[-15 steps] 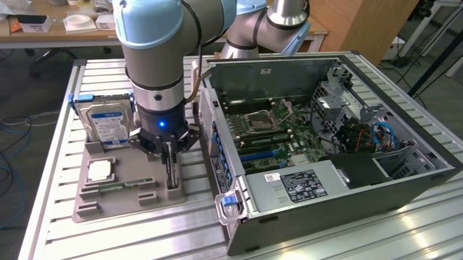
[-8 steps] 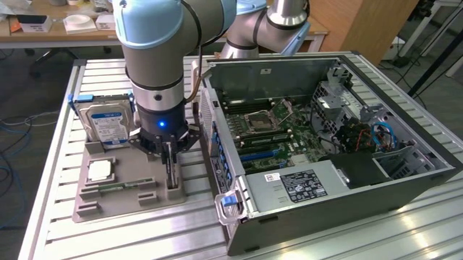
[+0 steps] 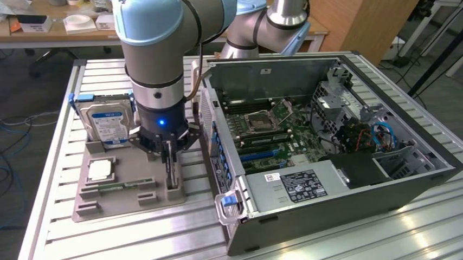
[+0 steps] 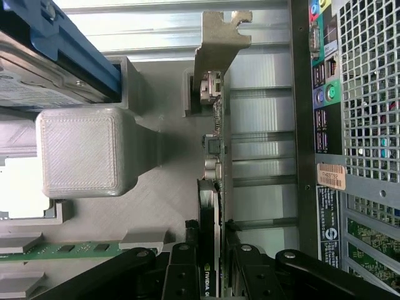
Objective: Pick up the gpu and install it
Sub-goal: 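Pick up the gpu and move the gpu toward the slot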
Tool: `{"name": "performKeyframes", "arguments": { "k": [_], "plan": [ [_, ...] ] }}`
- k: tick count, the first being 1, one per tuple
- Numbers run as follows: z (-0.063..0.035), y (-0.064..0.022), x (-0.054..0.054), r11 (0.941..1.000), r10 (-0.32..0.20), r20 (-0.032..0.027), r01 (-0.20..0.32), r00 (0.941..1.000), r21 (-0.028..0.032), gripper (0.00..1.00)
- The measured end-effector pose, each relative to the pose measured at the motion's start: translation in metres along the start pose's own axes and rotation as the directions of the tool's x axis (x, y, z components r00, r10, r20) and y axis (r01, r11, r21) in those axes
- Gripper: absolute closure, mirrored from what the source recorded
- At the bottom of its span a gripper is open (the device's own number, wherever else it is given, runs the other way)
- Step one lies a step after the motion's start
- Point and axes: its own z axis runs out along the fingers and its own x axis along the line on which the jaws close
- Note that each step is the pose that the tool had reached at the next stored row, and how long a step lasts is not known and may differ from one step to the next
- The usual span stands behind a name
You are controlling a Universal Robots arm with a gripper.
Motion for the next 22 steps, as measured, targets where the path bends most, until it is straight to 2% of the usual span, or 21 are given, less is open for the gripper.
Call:
{"name": "performKeyframes", "arguments": {
  "k": [22],
  "plan": [
    [-0.0191, 0.0008, 0.000, 1.0000, 0.000, 0.0000, 0.000, 1.0000, 0.0001, 0.73]
  ]
}}
